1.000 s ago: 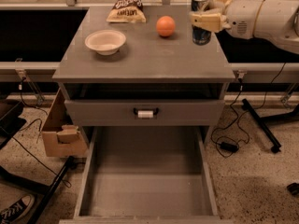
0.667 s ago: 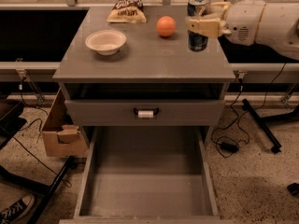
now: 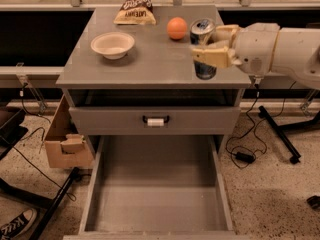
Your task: Place redbull can into middle drawer
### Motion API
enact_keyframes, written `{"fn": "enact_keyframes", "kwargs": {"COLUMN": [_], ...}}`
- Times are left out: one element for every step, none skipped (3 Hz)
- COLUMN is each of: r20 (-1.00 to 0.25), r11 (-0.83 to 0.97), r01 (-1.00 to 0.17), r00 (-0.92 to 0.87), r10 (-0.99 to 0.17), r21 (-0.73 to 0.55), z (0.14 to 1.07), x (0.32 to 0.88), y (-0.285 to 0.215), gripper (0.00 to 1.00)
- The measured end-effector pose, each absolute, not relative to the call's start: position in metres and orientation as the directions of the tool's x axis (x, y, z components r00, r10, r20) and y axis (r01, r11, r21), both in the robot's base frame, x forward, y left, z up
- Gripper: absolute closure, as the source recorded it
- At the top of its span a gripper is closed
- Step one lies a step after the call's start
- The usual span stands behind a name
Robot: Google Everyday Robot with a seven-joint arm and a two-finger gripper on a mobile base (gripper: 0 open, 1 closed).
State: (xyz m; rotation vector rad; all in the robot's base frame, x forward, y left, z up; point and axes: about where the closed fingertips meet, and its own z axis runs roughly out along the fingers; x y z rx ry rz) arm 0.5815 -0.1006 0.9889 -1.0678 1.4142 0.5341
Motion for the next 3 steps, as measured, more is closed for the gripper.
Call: {"fn": "enact_keyframes", "kwargs": {"r20": [-0.918,-0.924,-0.924], "r11": [0.463,0.499,0.499], "r01": [-0.827,-0.811,-0.811], "r00": [0.147,0.126,0.126], "r10": [-0.368,-0.360,-0.360], "r21": [-0.318,-0.305,-0.305], "z": [0.929,0.888,0.888], "x": [0.568,0.569,0.569], "y": [-0.094,-0.084,-0.084], "gripper": [1.00,1.00,1.00]}}
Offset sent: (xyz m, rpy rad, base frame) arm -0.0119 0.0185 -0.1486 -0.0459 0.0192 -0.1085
